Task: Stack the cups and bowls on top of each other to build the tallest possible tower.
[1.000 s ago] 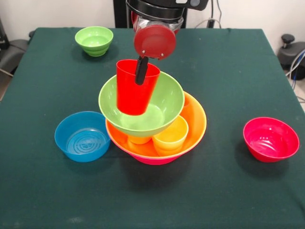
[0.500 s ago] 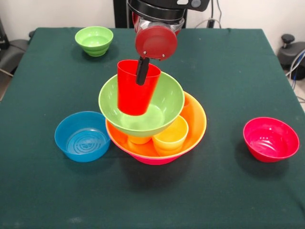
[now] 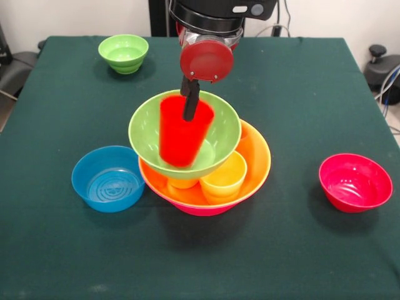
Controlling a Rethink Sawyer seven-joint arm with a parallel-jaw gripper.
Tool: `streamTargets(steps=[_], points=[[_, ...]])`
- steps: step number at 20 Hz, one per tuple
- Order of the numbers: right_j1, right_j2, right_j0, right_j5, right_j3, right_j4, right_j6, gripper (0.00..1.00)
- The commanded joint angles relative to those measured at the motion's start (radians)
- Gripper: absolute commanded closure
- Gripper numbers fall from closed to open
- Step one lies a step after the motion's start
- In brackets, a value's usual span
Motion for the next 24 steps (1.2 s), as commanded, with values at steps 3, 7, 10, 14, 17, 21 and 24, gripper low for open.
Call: streamTargets(steps=[3, 7, 10, 14, 17, 21, 24], points=[[0.029, 0.075, 0.007, 0.099, -0.021, -0.004, 0.192, 0.00], [0.027, 0.069, 0.009, 0.094, -0.018, -0.005, 0.196, 0.00], [0.022, 0.059, 0.009, 0.093, -0.014, -0.007, 0.199, 0.00], [0.007, 0.065, 0.003, 0.084, 0.010, -0.007, 0.182, 0.00], [0.001, 0.065, 0.005, 0.084, 0.021, -0.007, 0.182, 0.00], [-0.011, 0.069, 0.006, 0.080, 0.036, -0.009, 0.173, 0.00], [-0.023, 0.073, 0.009, 0.075, 0.053, -0.008, 0.169, 0.00]])
